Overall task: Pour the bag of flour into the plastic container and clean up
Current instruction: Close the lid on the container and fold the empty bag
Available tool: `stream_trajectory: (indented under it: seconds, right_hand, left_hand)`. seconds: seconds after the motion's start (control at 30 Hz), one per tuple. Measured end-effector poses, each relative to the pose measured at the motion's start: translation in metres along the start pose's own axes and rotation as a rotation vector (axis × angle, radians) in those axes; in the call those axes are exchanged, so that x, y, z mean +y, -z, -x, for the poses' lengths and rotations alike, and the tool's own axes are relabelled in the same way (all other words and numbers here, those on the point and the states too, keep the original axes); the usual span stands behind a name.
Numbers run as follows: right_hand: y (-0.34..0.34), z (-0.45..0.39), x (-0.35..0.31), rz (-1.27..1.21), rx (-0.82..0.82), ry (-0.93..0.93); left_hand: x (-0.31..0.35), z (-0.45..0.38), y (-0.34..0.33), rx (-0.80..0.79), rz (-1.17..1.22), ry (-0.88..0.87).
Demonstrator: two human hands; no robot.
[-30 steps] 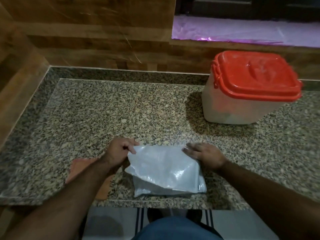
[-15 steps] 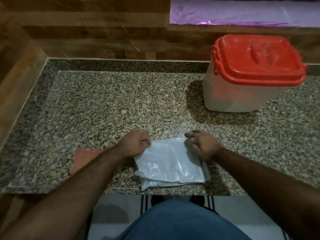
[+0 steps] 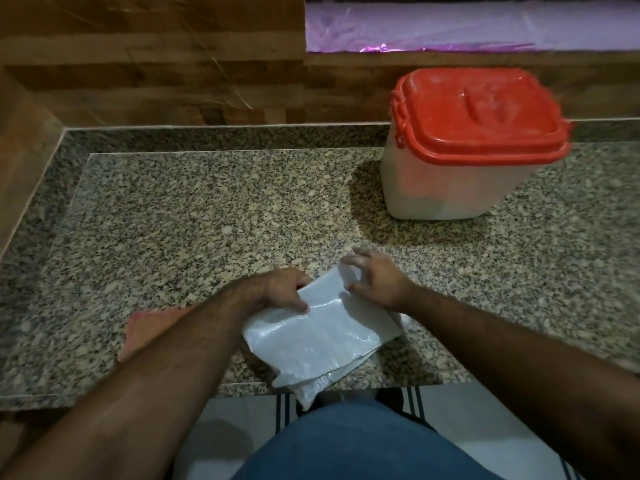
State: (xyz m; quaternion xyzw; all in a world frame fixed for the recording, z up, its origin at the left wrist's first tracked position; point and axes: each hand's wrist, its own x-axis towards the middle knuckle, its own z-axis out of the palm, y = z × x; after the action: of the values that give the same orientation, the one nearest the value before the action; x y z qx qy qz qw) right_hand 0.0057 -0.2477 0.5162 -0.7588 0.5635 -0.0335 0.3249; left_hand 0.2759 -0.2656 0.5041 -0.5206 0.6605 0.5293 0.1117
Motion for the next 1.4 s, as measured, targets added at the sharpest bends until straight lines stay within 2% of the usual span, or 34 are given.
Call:
stream_trajectory:
  seconds: [0.1,0.17,0.23,0.33,0.43,0.5,0.57,0.8,0.93,1.13,1.2,1.27,1.33,1.4]
  right_hand:
    - [0.013,0.004,0.005,-0.273,0.278,-0.067]
    - [0.016,0.009,0.011,-0.475,0.462,-0.213]
    - [0.012,0.015,0.016,-0.721,0.524,-0.352]
    - [0.004,0.02,0.01,-1.142,0.337,-0.379]
    - [0.005,0.023,-0.013,-1.392,0.04,-0.206]
    - [0.008,0.021,-0.027,-1.413,-0.099,-0.057]
    - [0.016,0.017,-0.039,-1.359,-0.157,0.059]
    - [0.045,0.009,-0.046,-1.199,-0.077,0.098]
    - [0.055,0.005,-0.05,-1.25,-0.046,0.145]
    - [0.069,0.003,-0.052,-1.405,-0.161,-0.021]
    - [0.074,0.003,-0.047,-1.489,-0.251,-0.02]
    - [0.08,0.006,-0.048,-1.61,-0.325,-0.109]
    - [0.084,0.005,-0.051,-1.529,-0.368,-0.168]
    - [0.084,0.001,-0.058,-1.26,-0.373,-0.194]
  left_hand:
    - [-0.009,0.026,0.004,-0.015,0.425,-0.007]
    - [-0.013,0.04,0.005,0.028,0.553,-0.023]
    - [-0.015,0.05,0.002,0.114,0.648,-0.042]
    - [-0.013,0.061,-0.006,0.243,0.832,-0.105]
    - [-0.006,0.064,-0.012,0.364,0.961,-0.165]
    - [-0.001,0.063,-0.015,0.435,1.02,-0.209]
    - [0.005,0.066,-0.014,0.511,1.045,-0.223]
    - [0.007,0.085,0.011,0.507,1.031,-0.338]
    - [0.015,0.092,0.026,0.562,0.988,-0.324]
    - [0.021,0.101,0.03,0.552,1.094,-0.327]
    - [0.025,0.102,0.03,0.539,1.147,-0.339]
    - [0.027,0.1,0.031,0.566,1.098,-0.332]
    - [0.026,0.096,0.03,0.606,1.071,-0.317]
    - [0.028,0.093,0.031,0.666,1.06,-0.301]
